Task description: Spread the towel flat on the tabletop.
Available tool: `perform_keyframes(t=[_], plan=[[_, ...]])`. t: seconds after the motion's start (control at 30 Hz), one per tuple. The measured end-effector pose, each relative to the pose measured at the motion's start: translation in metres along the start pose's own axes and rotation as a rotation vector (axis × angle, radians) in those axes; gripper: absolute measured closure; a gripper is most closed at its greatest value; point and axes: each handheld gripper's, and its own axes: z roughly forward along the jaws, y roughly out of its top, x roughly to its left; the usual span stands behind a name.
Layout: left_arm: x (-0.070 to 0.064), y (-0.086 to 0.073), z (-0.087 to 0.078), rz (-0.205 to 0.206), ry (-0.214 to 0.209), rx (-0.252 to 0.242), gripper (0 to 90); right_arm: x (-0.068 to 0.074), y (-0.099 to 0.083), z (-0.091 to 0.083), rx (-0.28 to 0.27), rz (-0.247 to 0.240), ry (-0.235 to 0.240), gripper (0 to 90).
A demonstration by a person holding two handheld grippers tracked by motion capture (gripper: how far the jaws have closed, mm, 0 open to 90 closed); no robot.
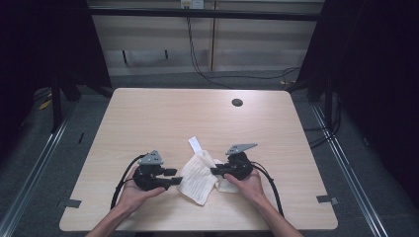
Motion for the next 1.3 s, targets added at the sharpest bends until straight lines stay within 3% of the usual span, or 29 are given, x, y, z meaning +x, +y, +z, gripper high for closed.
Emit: perform_keyframes(t=[0.03,0.1,0.13,0.2,0.23,0.27,0.3,0.4,0.47,0.5,0.53,0.57,0.63,0.73,0.83,0.9,1.0,1.1,1.3], plan=[[0.000,0.000,0.004,0.000,-0.009,0.008,57.6,0.002,0.000,0.001,0.002,-0.003,0.000,78.2],[-0.001,-0.002,0.011,0.024,-0.016,0.059,71.9,0.008,0.001,0.002,0.007,-0.009,0.010,78.0],[-0.001,-0.002,0.011,0.024,-0.016,0.059,76.6,0.008,0.001,0.002,0.007,-0.009,0.010,78.0],[0.001,-0.004,0.011,0.034,0.005,0.079,86.6,0.012,0.001,0.003,0.011,-0.028,0.013,76.4],[0.005,-0.005,0.008,0.027,0.020,0.071,87.9,0.014,0.003,0.001,0.010,-0.034,0.024,69.8],[0.005,-0.005,0.008,0.027,0.020,0.071,88.2,0.014,0.003,0.001,0.010,-0.034,0.024,69.8],[0.011,-0.005,0.003,0.016,0.020,0.061,88.3,0.014,0.006,-0.004,-0.011,-0.036,0.035,62.0],[0.017,-0.009,-0.001,-0.012,0.036,0.037,87.7,0.017,0.009,-0.017,-0.028,-0.057,0.021,53.3],[0.019,-0.010,-0.003,-0.012,0.038,0.041,85.7,0.018,0.009,-0.022,-0.027,-0.069,0.009,51.9],[0.021,-0.011,-0.005,-0.026,0.040,0.035,83.2,0.019,0.006,-0.037,-0.041,-0.070,-0.001,49.6],[0.021,-0.011,-0.005,-0.026,0.040,0.035,80.6,0.019,0.006,-0.037,-0.041,-0.070,-0.001,49.6],[0.021,-0.011,-0.007,-0.035,0.041,0.025,77.6,0.020,0.000,-0.051,-0.045,-0.081,-0.012,50.7],[0.020,-0.010,-0.010,-0.041,0.048,0.015,71.7,0.022,-0.008,-0.062,-0.037,-0.095,-0.004,55.3],[0.013,-0.008,-0.022,-0.027,0.052,-0.023,70.0,0.026,-0.023,-0.072,-0.018,-0.116,0.022,63.0],[0.006,-0.008,-0.027,-0.001,0.059,-0.039,71.0,0.028,-0.031,-0.074,-0.003,-0.121,0.035,66.1],[-0.002,-0.008,-0.028,0.023,0.023,-0.041,73.7,0.030,-0.039,-0.071,0.018,-0.145,0.058,70.3],[-0.016,-0.014,-0.020,0.057,-0.013,0.017,74.0,0.033,-0.042,-0.064,0.037,-0.172,0.064,72.3],[-0.018,-0.021,-0.015,0.053,-0.017,0.045,73.4,0.034,-0.043,-0.058,0.072,-0.212,0.043,72.1],[-0.021,-0.024,-0.011,0.049,-0.024,0.060,71.3,0.027,-0.047,-0.060,0.060,-0.202,0.048,66.8]])
